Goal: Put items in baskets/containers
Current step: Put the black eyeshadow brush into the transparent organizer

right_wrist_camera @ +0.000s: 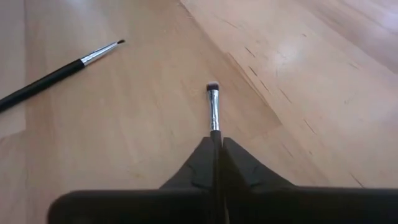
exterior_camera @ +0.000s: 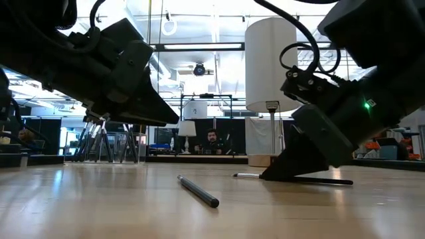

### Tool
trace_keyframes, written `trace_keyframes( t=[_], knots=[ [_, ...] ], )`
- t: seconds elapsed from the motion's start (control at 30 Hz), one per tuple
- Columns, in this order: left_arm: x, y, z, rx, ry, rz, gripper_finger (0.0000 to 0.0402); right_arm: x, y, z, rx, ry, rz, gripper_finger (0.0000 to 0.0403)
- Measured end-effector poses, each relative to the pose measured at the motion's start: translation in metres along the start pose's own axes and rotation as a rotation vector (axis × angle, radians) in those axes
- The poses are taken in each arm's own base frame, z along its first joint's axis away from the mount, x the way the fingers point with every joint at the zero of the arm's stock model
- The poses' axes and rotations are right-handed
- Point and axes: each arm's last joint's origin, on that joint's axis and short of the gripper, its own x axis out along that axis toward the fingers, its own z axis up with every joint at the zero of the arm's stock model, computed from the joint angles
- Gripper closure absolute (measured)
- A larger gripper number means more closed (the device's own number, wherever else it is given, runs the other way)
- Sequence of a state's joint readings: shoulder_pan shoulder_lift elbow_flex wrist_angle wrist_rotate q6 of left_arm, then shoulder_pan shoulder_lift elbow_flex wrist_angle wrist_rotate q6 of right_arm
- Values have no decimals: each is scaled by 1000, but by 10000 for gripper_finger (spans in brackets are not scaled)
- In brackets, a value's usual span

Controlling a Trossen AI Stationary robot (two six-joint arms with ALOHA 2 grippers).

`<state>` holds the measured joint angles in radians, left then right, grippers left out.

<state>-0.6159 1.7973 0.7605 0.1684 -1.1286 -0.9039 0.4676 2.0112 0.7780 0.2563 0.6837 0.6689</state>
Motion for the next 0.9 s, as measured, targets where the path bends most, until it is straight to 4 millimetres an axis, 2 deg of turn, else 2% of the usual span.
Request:
trace_keyframes(
  t=[0.3, 0.6, 0.9],
  knots=[
    [-3, -1, -1, 23, -2, -7, 225, -11, 12, -9, -115, -42, 16, 397],
    [-38, -21, 2, 202, -185, -34, 225, -42, 24, 1, -134, -85, 151, 399],
    [-50, -34, 6, 308, -161, -213, 225, -85, 60, 32, -146, -448, 454, 398]
  ],
)
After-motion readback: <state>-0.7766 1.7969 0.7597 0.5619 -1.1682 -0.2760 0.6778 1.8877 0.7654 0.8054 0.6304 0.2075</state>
